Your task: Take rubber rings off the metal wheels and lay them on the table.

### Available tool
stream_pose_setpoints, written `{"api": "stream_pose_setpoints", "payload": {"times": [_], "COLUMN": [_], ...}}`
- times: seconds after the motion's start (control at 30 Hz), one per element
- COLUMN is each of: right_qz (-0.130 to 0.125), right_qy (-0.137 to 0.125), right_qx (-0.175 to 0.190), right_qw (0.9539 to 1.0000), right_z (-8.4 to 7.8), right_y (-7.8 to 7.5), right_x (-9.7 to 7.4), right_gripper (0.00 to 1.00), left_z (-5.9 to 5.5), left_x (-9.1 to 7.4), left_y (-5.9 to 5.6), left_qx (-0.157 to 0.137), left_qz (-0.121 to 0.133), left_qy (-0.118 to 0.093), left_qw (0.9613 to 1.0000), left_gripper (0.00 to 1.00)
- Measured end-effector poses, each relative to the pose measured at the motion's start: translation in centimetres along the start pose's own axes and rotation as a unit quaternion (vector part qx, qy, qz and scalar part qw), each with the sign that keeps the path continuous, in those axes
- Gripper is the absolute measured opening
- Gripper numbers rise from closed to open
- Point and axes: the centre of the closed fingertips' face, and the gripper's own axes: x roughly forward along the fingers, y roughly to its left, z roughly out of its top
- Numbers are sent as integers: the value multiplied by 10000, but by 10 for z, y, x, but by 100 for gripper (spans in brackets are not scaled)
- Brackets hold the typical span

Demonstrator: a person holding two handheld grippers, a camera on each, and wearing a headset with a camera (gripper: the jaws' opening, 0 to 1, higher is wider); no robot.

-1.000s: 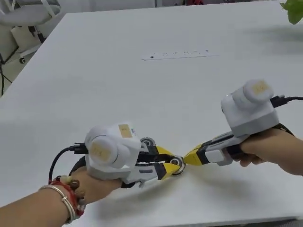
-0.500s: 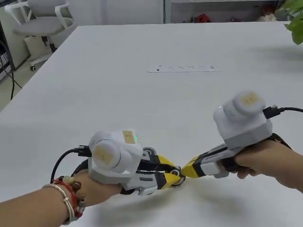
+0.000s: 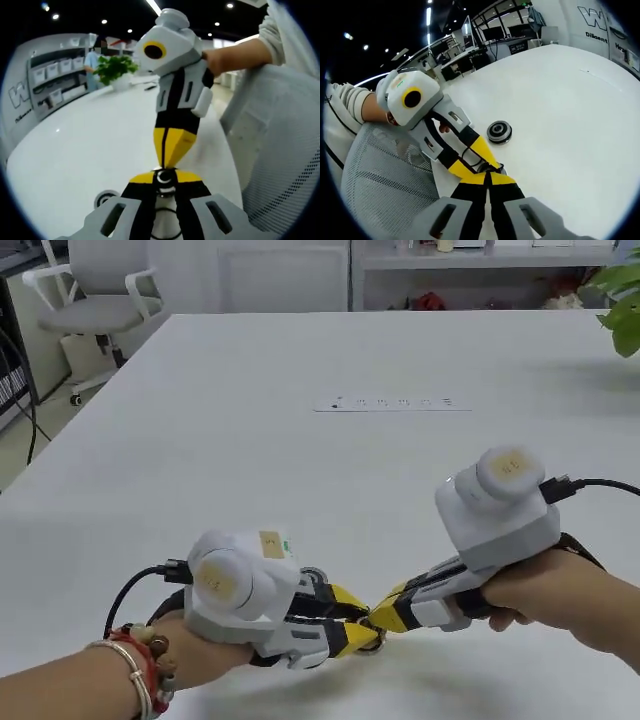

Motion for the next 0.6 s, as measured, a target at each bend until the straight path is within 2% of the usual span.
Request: {"api": "stream_pose_setpoints", "payload": {"times": [0.1,0.17,0.4,0.47,0.53,0.6], "right_qz": [-30,-41,-92,-89,-104,-124], "right_qy": [3,8,10,3,7,0], "right_qx": [118,193,424,444,440,397], "right_qw": [9999,9998,9991,9990,9990,9991], "right_z": [-1,-2,-5,-5,-5,-4], "right_y": [-3,-4,-8,-8,-8,-8], "right_x": [-1,-2,-5,-6,-8,-9], "right_gripper": [0,0,0,0,0,0], "left_z": [0,1,-1,5,17,30], "left_x": [0,1,-2,-5,-10,-16], "left_y": [0,0,-1,-2,-4,-3], "left_qx": [-63,-196,-333,-271,-298,-288], "left_qz": [25,36,-59,-91,-162,-129], "left_qy": [-18,39,252,176,25,-88], "left_qw": [10000,9998,9991,9994,9994,9995], "left_gripper": [14,14,16,20,24,27]}}
